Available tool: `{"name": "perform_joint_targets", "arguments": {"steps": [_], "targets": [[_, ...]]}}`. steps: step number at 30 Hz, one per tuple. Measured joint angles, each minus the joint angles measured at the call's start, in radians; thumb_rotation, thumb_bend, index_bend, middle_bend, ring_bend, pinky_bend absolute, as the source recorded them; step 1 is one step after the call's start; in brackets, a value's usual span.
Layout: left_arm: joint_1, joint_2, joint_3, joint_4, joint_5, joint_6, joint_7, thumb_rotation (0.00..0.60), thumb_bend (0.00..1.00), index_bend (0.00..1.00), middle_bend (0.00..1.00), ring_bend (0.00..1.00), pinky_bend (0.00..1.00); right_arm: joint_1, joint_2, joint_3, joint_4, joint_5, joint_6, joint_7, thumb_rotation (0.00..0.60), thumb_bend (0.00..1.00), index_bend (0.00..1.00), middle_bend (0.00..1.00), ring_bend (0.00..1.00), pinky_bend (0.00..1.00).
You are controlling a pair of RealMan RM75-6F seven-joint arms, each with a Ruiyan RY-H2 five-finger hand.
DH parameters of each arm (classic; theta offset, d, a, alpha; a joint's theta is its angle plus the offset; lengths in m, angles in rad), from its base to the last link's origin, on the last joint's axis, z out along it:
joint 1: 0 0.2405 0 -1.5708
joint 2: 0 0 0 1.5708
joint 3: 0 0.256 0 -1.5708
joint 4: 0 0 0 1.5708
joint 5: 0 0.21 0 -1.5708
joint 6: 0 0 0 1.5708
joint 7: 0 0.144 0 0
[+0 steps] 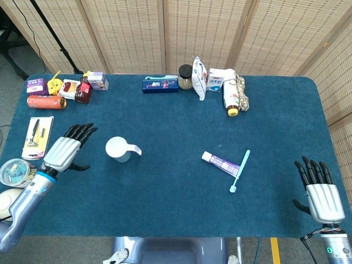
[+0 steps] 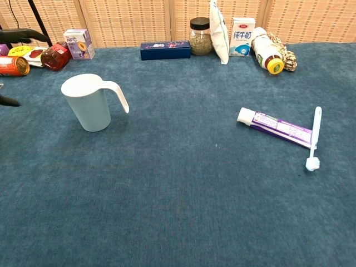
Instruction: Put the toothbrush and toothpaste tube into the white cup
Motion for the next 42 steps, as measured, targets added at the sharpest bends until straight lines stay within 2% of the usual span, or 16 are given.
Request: {"name": "perform_joint_targets", "arguments": {"steps": [10,12,15,18,21,26,36,42], "targets": [[-0.142,-0.14,-0.057,0.041,-0.238,-0.142,0.229,0.6,0.0,0.0,0.0,0.0,0.0,0.002,-0.002,0.006,0.009,0.021,-0.012,0.003,0.6,0.0,0.0,0.0,0.0,0.0],[-0.16,-0.161,-0.061,0.048,-0.273,-0.153,0.261,0.6,0.0,0.0,0.0,0.0,0.04,0.002,-0.002,0.006,0.009,0.022,-0.012,0.003,0.6,0.0,0.0,0.0,0.0,0.0],[-0.183,-0.186,-0.062,0.056,-0.319,-0.161,0.31,0.6,0.01,0.0,0.01,0.01,0.18,0.003,-0.003,0.006,0.01,0.023,-0.013,0.004,0.6,0.0,0.0,0.0,0.0,0.0],[-0.198,-0.208,-0.061,0.06,-0.354,-0.153,0.354,0.6,0.12,0.06,0.13,0.14,0.27,0.004,-0.003,0.005,0.011,0.023,-0.017,0.004,0.6,0.0,0.0,0.0,0.0,0.0],[-0.211,-0.23,-0.06,0.062,-0.389,-0.136,0.39,0.6,0.2,0.18,0.24,0.25,0.33,0.005,-0.004,0.005,0.011,0.022,-0.016,0.006,0.6,0.0,0.0,0.0,0.0,0.0],[-0.218,-0.248,-0.057,0.061,-0.399,-0.095,0.413,0.6,0.22,0.24,0.29,0.3,0.34,0.005,-0.006,0.006,0.015,0.023,-0.015,0.011,0.6,0.0,0.0,0.0,0.0,0.0],[-0.22,-0.228,-0.046,-0.009,-0.391,-0.049,0.438,0.6,0.22,0.25,0.3,0.3,0.34,0.006,-0.005,0.005,0.014,0.021,-0.015,0.016,0.6,0.0,0.0,0.0,0.0,0.0],[-0.224,-0.227,-0.047,-0.058,-0.338,-0.012,0.428,0.6,0.21,0.25,0.3,0.3,0.34,0.007,-0.004,0.007,0.015,0.024,-0.016,0.019,0.6,0.0,0.0,0.0,0.0,0.0]]}}
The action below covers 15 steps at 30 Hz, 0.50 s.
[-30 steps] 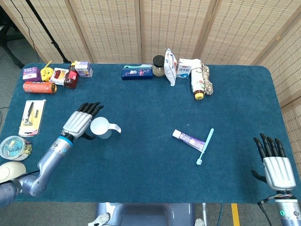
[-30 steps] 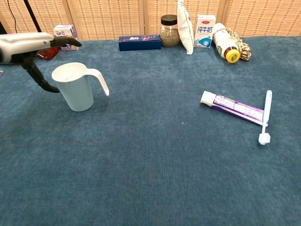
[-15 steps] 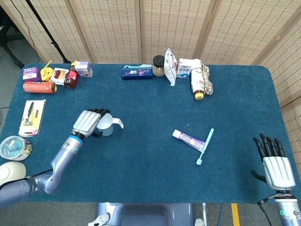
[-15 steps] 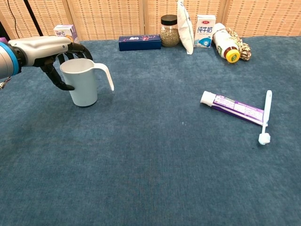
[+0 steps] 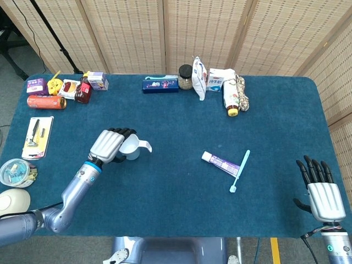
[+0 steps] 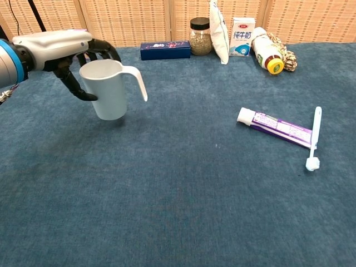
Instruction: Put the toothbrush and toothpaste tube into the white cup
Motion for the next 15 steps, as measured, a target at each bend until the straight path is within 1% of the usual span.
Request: {"name": "perform_joint_targets", "arguments": {"steps": [3,7,15], "targets": [[-0.005,-0.023,0.002,-0.004,0.049,0.014,-0.03,0.6,0.21,0.25,0.3,0.3,0.34,0.0,0.001,0.0,0.0,0.0,0.0,0.002,0.6,0.0,0.0,0.0,0.0,0.0],[-0.023,-0.087,0.008,0.021,0.101,0.022,-0.054,0.6,0.21,0.25,0.3,0.3,0.34,0.0,0.002,0.0,0.002,0.001,-0.001,0.004,0.6,0.0,0.0,0.0,0.0,0.0],[-0.079,-0.218,0.001,0.12,0.111,0.01,-0.05,0.6,0.21,0.23,0.29,0.28,0.34,0.0,0.004,0.001,0.005,0.005,-0.002,0.011,0.6,0.0,0.0,0.0,0.0,0.0]]}}
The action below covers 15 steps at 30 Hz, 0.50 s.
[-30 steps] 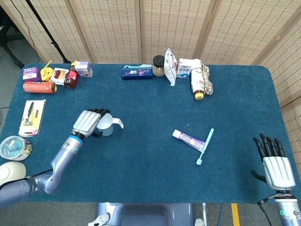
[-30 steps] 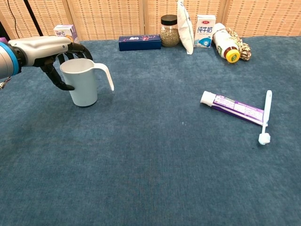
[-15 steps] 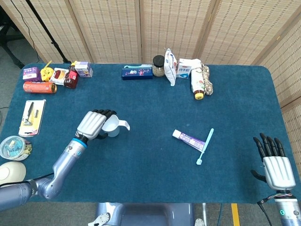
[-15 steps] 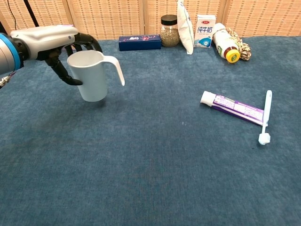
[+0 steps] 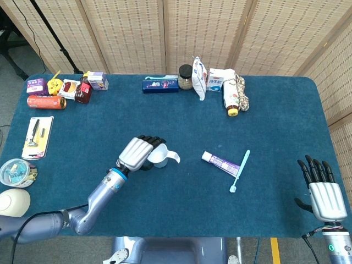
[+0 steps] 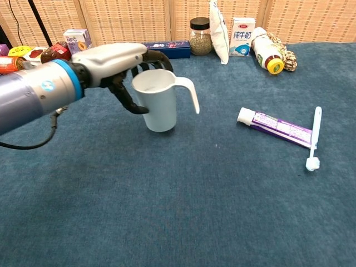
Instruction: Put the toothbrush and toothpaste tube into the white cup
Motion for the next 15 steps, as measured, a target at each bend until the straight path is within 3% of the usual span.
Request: {"name": "perform_joint_targets", "arguments": {"steps": [10,12,13,15], "targets": [[-0.017,-0.092,0.012,0.117,0.05,0.01,-0.078,0.6,0.21,0.22,0.28,0.25,0.34,0.0,0.001,0.001,0.003,0.006,-0.003,0.003,0.6,0.0,0.0,0.0,0.0,0.0],[-0.016,-0.102,0.014,0.129,0.051,0.012,-0.084,0.6,0.2,0.17,0.23,0.19,0.33,0.0,0.001,0.0,0.002,0.004,-0.003,0.002,0.6,0.0,0.0,0.0,0.0,0.0],[-0.016,-0.107,0.015,0.136,0.05,0.012,-0.087,0.6,0.18,0.11,0.15,0.12,0.29,0.0,0.001,0.0,0.002,0.004,-0.002,0.001,0.6,0.0,0.0,0.0,0.0,0.0],[-0.015,-0.11,0.017,0.141,0.046,0.009,-0.088,0.6,0.14,0.02,0.03,0.02,0.16,0.0,0.0,0.0,0.001,0.002,-0.001,-0.001,0.6,0.0,0.0,0.0,0.0,0.0]]}}
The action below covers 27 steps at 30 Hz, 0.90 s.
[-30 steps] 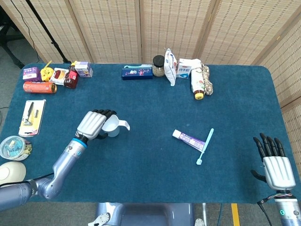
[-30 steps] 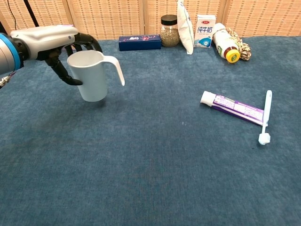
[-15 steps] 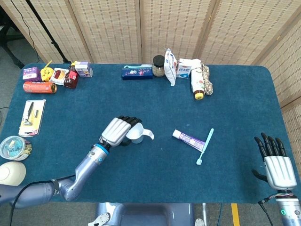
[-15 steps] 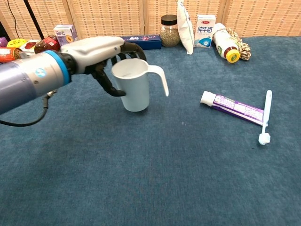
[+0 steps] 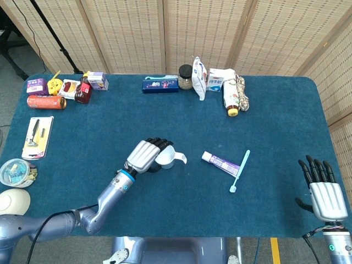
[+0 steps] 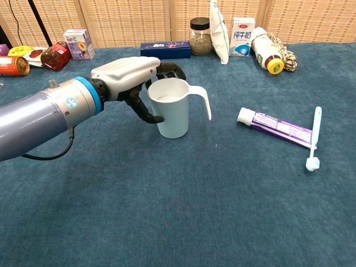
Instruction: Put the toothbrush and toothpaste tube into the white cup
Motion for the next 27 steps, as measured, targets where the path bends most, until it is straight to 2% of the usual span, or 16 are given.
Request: {"name": "perform_joint_targets", "arguments": {"steps": [2,3,9,18,21,27], "targets": [[0.0,0.003,0.002,-0.004,-0.009,-0.014,0.0,0.6,0.1,0.0,0.0,0.0,0.02,0.0,0.0,0.0,0.0,-0.001,0.001,-0.001,0.6,0.0,0.0,0.0,0.0,0.0],[-0.001,0.006,0.004,-0.009,-0.015,-0.025,-0.001,0.6,0.1,0.0,0.0,0.0,0.0,-0.001,0.0,0.0,-0.001,0.0,0.001,-0.001,0.6,0.0,0.0,0.0,0.0,0.0],[-0.002,0.06,0.009,-0.085,-0.027,-0.067,-0.021,0.6,0.08,0.0,0.0,0.0,0.0,-0.001,0.0,0.001,0.0,0.003,0.002,0.0,0.6,0.0,0.0,0.0,0.0,0.0],[0.034,0.161,0.021,-0.21,0.029,0.001,-0.032,0.6,0.08,0.0,0.0,0.0,0.0,-0.001,-0.001,0.0,0.0,0.005,0.0,-0.005,0.6,0.0,0.0,0.0,0.0,0.0],[0.055,0.223,0.023,-0.286,0.031,0.034,-0.001,0.6,0.08,0.0,0.0,0.0,0.0,0.0,-0.003,0.001,0.001,0.013,-0.008,-0.006,0.6,0.0,0.0,0.0,0.0,0.0],[0.129,0.419,0.043,-0.491,0.011,0.124,0.128,0.6,0.07,0.0,0.0,0.0,0.0,0.011,0.001,0.014,-0.009,0.052,-0.041,0.0,0.6,0.0,0.0,0.0,0.0,0.0]]}}
